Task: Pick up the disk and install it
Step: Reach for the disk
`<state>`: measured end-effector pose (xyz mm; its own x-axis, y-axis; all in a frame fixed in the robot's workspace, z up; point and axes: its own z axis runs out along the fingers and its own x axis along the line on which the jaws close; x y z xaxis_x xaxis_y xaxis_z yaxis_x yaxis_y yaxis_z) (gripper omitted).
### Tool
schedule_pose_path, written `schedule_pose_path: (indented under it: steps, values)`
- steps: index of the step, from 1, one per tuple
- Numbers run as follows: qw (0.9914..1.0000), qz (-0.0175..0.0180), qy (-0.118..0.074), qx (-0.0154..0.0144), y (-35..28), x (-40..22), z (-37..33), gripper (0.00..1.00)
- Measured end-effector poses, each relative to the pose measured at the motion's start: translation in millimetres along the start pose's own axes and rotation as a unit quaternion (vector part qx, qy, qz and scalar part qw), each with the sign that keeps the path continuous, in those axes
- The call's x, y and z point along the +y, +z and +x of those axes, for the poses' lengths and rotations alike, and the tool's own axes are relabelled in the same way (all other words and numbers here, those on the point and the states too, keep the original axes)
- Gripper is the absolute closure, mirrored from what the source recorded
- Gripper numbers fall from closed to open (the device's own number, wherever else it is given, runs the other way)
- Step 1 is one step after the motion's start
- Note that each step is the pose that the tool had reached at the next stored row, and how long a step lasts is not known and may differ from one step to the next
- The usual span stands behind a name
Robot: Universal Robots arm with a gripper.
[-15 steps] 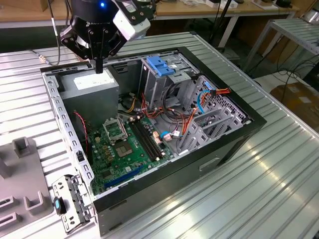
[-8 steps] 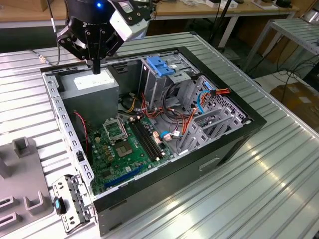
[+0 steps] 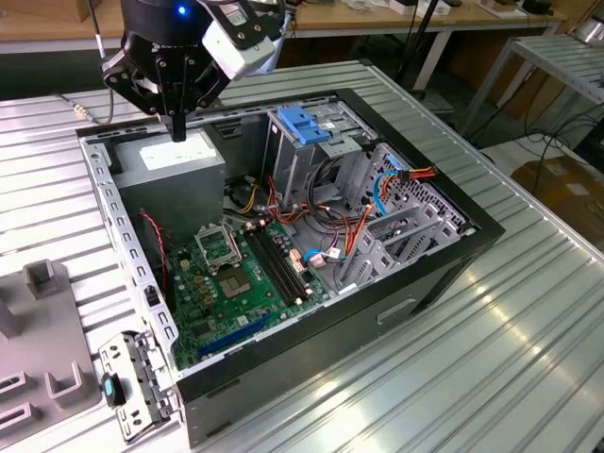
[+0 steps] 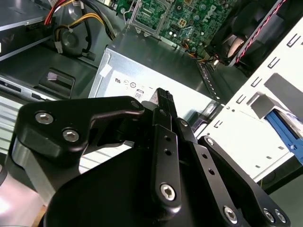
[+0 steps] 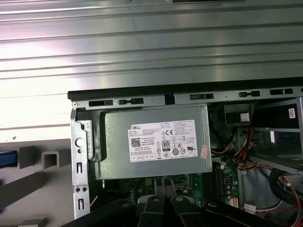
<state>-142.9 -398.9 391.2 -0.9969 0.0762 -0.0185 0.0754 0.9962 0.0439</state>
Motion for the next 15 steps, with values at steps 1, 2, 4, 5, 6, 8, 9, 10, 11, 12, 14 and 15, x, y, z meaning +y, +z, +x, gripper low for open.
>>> schedule_pose_path:
  steps: [1,2,4,5,6,8,9,10,11,12,14,15]
  values:
    - [1.0,0.0,0.0,0.0001,0.0,0.0,0.2,0.89]
    - [1.0,0.0001,0.0,0.0003,0.1,-0.1,0.6,0.89]
    - [1.0,0.0,0.0,0.0005,0.1,-0.1,1.4,0.89]
    - [1.0,0.0001,0.0,0.0006,0.2,-0.1,1.6,0.89]
    - [1.0,0.0001,0.0,0.0007,0.2,-0.2,1.9,0.89]
    - [1.0,0.0001,0.0,0.001,0.2,-0.2,2.5,0.89]
    - [1.0,0.0001,0.0,0.0011,0.3,-0.2,2.7,0.89]
    - [1.0,0.0001,0.0,0.0012,0.3,-0.2,2.9,0.89]
    - [1.0,0.0001,0.0,0.0013,0.3,-0.3,3.2,0.89]
    - [1.0,0.0001,0.0,0.0014,0.3,-0.3,3.5,0.89]
    - [1.0,0.0001,0.0,0.0016,0.4,-0.3,3.9,0.89]
    - [1.0,0.0002,0.0,0.0018,0.4,-0.3,4.1,0.89]
